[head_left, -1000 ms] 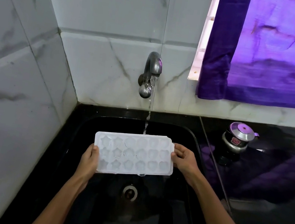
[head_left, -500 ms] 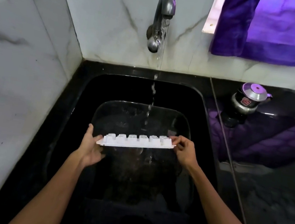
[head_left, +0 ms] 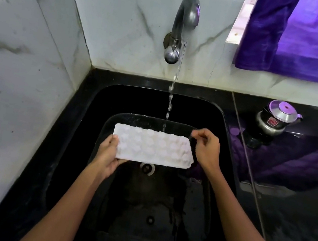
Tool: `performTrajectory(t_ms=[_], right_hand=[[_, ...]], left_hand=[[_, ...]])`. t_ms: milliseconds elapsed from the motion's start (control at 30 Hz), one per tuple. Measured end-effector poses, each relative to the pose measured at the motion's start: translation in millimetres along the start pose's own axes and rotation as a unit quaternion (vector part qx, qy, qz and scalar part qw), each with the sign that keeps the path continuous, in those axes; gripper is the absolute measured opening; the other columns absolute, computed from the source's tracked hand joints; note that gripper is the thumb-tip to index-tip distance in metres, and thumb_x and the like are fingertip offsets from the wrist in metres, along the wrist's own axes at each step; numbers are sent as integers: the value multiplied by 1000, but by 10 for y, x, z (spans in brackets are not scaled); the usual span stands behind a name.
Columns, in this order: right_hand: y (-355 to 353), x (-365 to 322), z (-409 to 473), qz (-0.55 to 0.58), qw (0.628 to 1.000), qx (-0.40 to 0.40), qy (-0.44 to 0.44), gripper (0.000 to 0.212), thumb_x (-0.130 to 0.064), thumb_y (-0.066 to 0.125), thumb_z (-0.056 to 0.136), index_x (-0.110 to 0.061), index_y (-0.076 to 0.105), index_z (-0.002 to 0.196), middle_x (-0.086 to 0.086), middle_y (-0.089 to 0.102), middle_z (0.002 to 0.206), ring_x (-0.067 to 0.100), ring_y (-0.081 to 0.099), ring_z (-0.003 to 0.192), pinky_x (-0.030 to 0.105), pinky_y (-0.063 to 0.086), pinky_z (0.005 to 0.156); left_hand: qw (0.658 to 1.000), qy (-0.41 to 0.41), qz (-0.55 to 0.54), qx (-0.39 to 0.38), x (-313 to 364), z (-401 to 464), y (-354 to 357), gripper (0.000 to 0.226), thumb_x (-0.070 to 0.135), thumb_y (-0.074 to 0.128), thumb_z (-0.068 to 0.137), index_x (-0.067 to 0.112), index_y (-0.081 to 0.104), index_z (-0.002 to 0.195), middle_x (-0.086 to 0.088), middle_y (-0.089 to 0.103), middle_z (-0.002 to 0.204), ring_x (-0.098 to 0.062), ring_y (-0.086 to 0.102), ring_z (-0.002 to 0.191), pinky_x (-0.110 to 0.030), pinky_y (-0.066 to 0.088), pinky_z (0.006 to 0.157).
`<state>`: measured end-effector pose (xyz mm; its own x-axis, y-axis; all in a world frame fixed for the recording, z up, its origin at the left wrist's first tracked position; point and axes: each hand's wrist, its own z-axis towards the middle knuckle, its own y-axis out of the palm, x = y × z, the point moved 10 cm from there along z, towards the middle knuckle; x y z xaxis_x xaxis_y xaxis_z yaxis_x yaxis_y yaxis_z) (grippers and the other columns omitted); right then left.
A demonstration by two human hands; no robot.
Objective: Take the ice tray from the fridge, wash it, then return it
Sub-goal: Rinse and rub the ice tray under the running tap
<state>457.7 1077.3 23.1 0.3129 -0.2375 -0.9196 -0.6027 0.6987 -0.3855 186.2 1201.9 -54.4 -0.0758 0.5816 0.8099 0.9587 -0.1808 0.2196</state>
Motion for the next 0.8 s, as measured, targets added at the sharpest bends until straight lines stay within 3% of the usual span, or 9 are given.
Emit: performTrajectory(t_ms=[100, 167, 233, 400, 467, 633, 700, 800], right_hand=[[344, -375, 158, -97, 993, -58, -45, 27, -14, 43, 96, -18, 61, 115, -1, 61, 123, 19, 52, 121, 35, 39, 105], [662, -544, 170, -224, 963, -125, -85, 40, -29, 37, 100, -16, 47, 136, 4, 45, 144, 24, 31, 139, 39, 22, 116], [948, -725, 80, -301, 925, -170, -159, 50, -36, 29, 101, -12, 31, 146, 6, 30, 154, 22, 16, 145, 36, 6, 118], [1308, -757, -349, -360, 853, -248, -283, 61, -46, 17, 99, -12, 19, 150, 6, 15, 158, 17, 7, 147, 29, -1, 117], [1212, -654, -284, -376, 855, -240, -264, 71, -54, 8, 93, -11, 15, 150, 6, 11, 159, 16, 4, 147, 29, -2, 117], [789, -404, 263, -429, 881, -162, -119, 95, -68, -7, 80, -4, 0, 149, 12, -3, 159, 20, -8, 146, 32, -8, 116], [831, -495, 332, -439, 875, -163, -126, 97, -69, -7, 79, -2, -1, 149, 14, -4, 158, 21, -10, 146, 33, -9, 117], [1122, -773, 146, -426, 854, -210, -210, 86, -64, 0, 88, -4, -2, 149, 13, -5, 158, 21, -9, 146, 32, -7, 117]], left_hand=[[999, 24, -26, -3, 178, 47, 178, 26, 25, 34, 104, 18, 52, 121, -4, 64, 107, -18, 63, 90, -38, 52, 66], [998, 26, -51, -3, 256, 69, 277, 23, 25, 34, 104, 20, 52, 117, -1, 65, 101, -18, 63, 89, -38, 53, 65], [997, 33, -67, 4, 343, 115, 336, 24, 26, 35, 104, 20, 53, 118, 0, 66, 98, -17, 65, 88, -36, 55, 62], [997, 60, -53, 22, 519, 270, 319, 31, 26, 35, 104, 18, 52, 128, -3, 66, 109, -18, 66, 90, -33, 60, 59], [997, 60, -45, 30, 547, 306, 280, 32, 27, 35, 103, 19, 51, 131, 0, 67, 105, -18, 66, 92, -36, 58, 63], [997, 58, -46, 26, 534, 318, 259, 30, 28, 35, 103, 22, 52, 127, 2, 67, 104, -16, 66, 92, -33, 57, 59], [997, 58, -55, 15, 523, 303, 323, 29, 28, 34, 104, 23, 53, 124, 2, 67, 105, -16, 67, 92, -32, 58, 58], [996, 60, -59, -8, 528, 297, 472, 28, 28, 35, 103, 22, 56, 120, -2, 69, 105, -17, 68, 90, -32, 58, 58]])
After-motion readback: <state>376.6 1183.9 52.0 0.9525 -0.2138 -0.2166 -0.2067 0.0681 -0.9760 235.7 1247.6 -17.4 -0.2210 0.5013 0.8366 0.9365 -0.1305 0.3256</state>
